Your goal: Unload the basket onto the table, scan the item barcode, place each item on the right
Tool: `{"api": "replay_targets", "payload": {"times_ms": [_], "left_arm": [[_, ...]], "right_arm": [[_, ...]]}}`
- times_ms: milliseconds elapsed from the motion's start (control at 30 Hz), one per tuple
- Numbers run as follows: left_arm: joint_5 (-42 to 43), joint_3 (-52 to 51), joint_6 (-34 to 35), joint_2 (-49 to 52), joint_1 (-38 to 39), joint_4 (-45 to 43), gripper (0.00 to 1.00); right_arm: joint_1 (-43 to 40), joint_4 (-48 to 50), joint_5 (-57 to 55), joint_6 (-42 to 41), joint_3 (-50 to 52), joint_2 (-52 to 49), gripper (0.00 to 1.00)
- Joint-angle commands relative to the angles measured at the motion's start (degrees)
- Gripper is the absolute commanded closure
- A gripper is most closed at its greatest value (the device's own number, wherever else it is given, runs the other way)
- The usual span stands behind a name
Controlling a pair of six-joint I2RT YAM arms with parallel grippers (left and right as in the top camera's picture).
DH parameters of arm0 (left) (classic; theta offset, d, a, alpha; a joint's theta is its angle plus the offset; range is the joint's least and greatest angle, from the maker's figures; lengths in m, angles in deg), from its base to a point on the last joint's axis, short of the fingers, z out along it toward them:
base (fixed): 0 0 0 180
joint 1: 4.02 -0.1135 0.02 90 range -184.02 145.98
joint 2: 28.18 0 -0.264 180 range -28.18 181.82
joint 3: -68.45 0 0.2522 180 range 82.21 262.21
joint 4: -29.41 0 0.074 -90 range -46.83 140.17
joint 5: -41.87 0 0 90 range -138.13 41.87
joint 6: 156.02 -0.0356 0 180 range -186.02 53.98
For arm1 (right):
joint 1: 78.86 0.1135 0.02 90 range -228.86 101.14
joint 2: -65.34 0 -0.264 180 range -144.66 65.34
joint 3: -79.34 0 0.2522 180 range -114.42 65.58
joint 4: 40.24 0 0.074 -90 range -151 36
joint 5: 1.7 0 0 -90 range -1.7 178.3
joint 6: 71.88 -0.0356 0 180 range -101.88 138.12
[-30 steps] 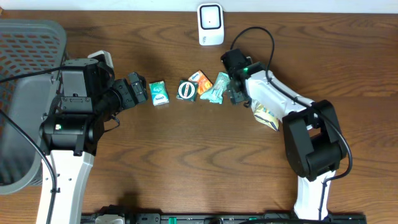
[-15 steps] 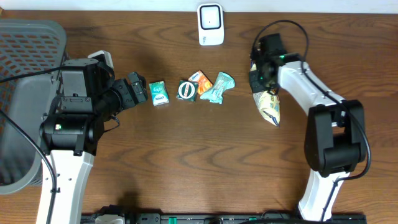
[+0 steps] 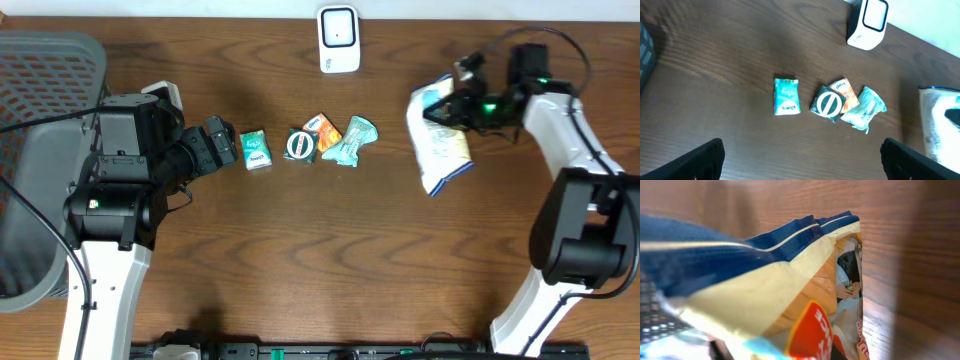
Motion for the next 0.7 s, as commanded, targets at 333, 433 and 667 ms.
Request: {"api": "replay_targets", "payload": {"times_ms": [333, 433, 667], "left_arm": [[-0.35, 0.87, -0.98, -0.04, -0.2, 0.04, 0.02], [-0.35, 0.87, -0.98, -0.04, -0.2, 0.04, 0.02], [-0.35, 0.87, -0.98, -0.04, -0.2, 0.04, 0.02]], "right_arm": [[-8.96, -4.52, -11.87, -2.38, 1.86, -4.96, 0.68], [-10.43, -9.92, -18.69, -2.56, -2.51, -3.32, 0.48], [-9.6, -24.35, -35.5, -3.82, -15.78, 0.61, 0.44]]}}
